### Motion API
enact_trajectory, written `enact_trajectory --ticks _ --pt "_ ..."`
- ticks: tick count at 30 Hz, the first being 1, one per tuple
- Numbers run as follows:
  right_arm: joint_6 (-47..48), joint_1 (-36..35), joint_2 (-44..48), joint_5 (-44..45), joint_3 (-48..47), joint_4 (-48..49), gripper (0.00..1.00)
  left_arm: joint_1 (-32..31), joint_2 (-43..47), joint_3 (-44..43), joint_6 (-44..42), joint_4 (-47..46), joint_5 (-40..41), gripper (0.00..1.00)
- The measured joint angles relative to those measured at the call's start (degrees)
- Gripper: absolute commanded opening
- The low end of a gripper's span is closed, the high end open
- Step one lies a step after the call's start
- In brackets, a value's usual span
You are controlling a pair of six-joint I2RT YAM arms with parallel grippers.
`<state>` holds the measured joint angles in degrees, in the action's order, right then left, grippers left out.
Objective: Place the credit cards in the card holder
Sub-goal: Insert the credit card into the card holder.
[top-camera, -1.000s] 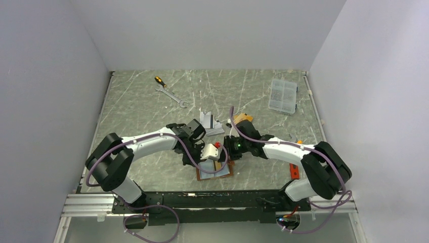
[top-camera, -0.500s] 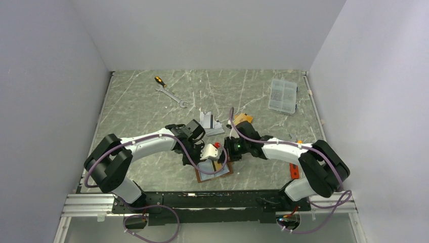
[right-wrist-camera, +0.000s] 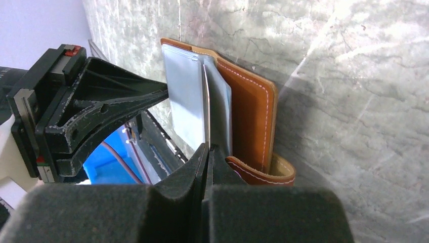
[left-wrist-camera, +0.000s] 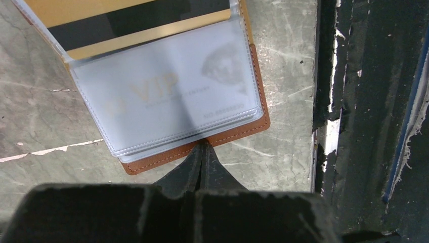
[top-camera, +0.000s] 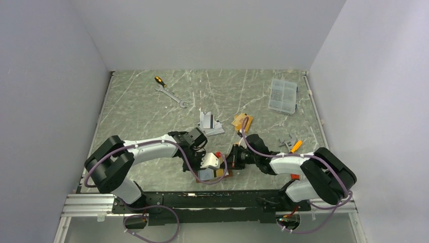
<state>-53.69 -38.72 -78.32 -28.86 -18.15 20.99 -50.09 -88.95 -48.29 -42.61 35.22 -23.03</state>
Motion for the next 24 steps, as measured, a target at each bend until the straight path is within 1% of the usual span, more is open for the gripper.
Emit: enact_trajectory --ticks 7,15,24 --pt "-5.2 0.0 3.7 4.6 4.1 5.3 0.0 -0.9 1.0 1.0 0.0 -1.1 1.0 0.0" --pt "-7.2 -2.5 5.4 9.1 4.8 6.0 0.0 -1.5 1.4 1.4 0.1 -1.6 2.0 0.0" --pt "-10.1 -2.7 6.8 10.6 9.8 13.0 0.0 -1.7 1.5 1.5 0.2 -1.7 2.2 0.0"
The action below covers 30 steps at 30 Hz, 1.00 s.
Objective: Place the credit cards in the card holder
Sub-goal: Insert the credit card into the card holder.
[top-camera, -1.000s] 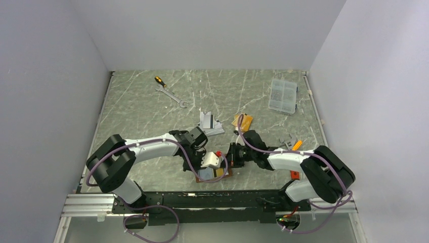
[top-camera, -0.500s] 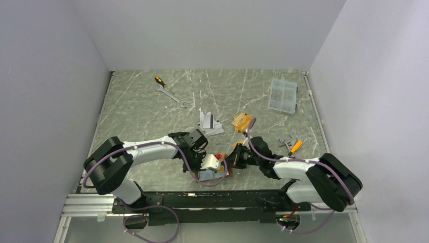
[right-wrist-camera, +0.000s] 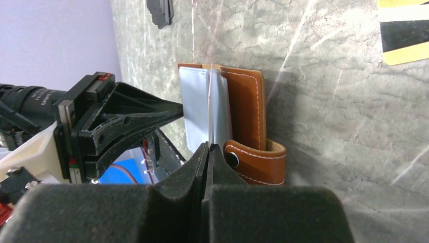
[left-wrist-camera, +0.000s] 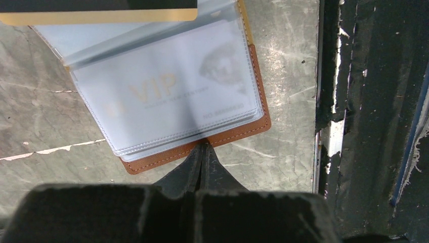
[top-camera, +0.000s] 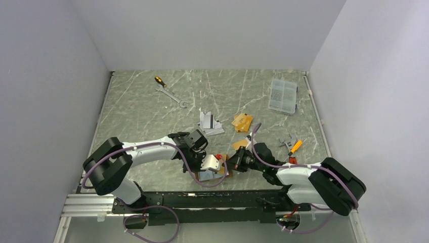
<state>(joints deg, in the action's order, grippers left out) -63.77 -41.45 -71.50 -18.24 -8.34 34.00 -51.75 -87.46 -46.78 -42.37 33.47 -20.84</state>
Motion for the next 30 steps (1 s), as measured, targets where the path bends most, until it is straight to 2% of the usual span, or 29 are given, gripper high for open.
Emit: enact_trajectory --ticks 7,14,30 --pt "-1.6 0.0 1.6 0.1 2.4 5.0 0.0 -0.1 0.0 -0.1 0.0 0.0 0.2 0.0" --pt "-2.5 0.0 -2.3 -1.0 2.8 11.1 0.0 -0.1 -0.1 -0.1 0.0 0.1 0.2 0.0" --pt "0.2 0.0 -5.9 -3.2 1.6 10.3 0.0 -0.2 -0.1 -0.2 0.0 0.2 0.3 0.0"
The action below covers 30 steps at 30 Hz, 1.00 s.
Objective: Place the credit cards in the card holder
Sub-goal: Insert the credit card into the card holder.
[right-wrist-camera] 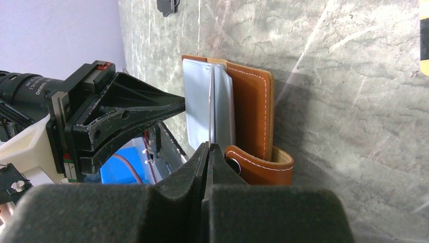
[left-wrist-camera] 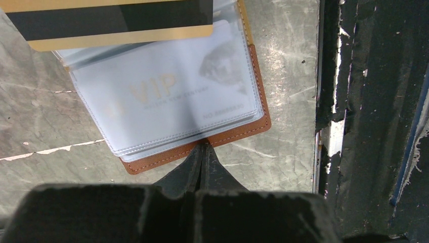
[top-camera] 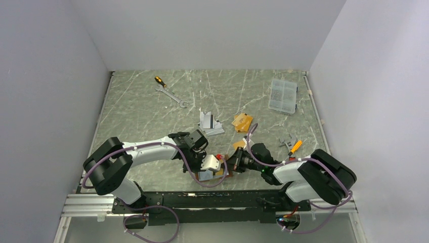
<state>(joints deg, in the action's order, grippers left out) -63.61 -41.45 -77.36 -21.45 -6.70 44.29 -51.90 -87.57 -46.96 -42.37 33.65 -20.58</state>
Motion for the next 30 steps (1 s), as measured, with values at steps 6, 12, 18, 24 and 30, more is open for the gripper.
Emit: enact_trajectory --ticks 6,12,18,24,30 --pt "0.0 0.0 -0.6 -0.7 0.0 1.3 0.0 0.0 0.0 0.0 0.0 0.0 0.0 0.0" --pt "0.0 0.0 -2.0 -1.7 0.0 2.9 0.0 0.0 0.0 0.0 0.0 0.0 0.1 0.0" --pt "0.0 0.0 -4.6 -3.1 -0.4 2.7 0.0 0.0 0.0 0.0 0.0 0.0 0.1 0.0" --pt "0.6 0.0 -4.6 -4.3 -1.5 1.7 0.0 -0.1 0.0 0.0 0.0 0.0 0.1 0.0" --pt "1.1 0.0 -5.2 -5.7 -1.8 0.4 0.0 -0.1 0.0 0.0 0.0 0.0 0.1 0.0"
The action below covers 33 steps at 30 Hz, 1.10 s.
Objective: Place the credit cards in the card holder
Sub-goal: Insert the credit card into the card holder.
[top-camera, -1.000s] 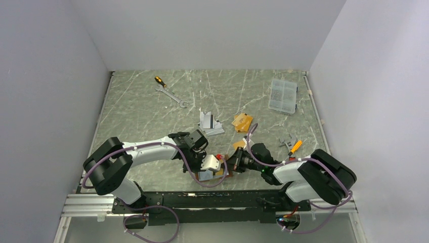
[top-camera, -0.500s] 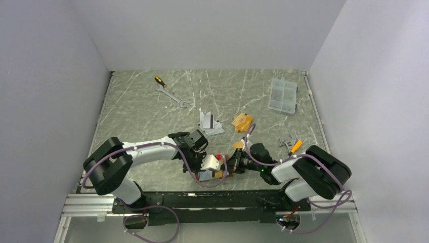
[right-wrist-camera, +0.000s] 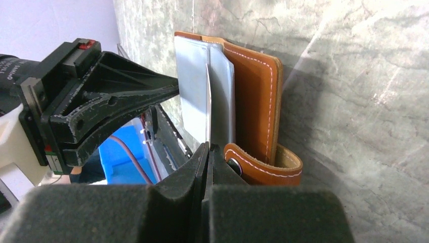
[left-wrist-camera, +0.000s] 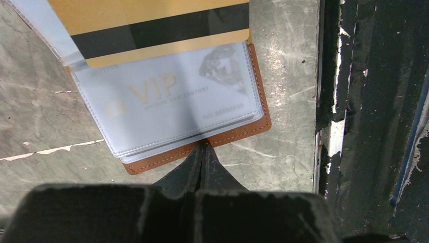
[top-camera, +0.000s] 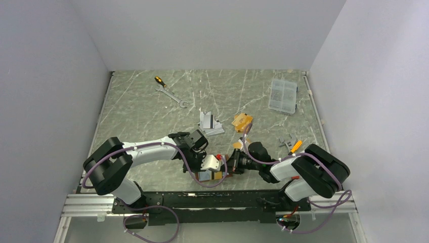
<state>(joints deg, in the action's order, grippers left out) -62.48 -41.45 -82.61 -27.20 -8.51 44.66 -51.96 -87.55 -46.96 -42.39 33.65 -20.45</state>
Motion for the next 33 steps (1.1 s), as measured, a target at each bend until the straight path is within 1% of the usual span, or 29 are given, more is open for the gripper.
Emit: enact_trajectory --ticks 7,13,24,33 --pt "1.0 0.0 -0.1 -1.6 -0.7 -2.6 0.0 0.0 0.0 0.0 0.0 0.0 0.0 0.0" --pt "1.8 0.0 -2.6 -3.4 -2.9 -3.1 0.0 0.0 0.0 0.0 0.0 0.0 0.0 0.0" --pt "3.2 0.2 -3.7 -4.0 -5.1 -5.3 0.0 0.0 0.0 0.0 0.0 0.0 0.1 0.0" --pt "10.0 5.9 2.8 -7.4 -5.8 -16.5 0.0 0.0 0.4 0.5 0.0 -0.5 0.4 0.0"
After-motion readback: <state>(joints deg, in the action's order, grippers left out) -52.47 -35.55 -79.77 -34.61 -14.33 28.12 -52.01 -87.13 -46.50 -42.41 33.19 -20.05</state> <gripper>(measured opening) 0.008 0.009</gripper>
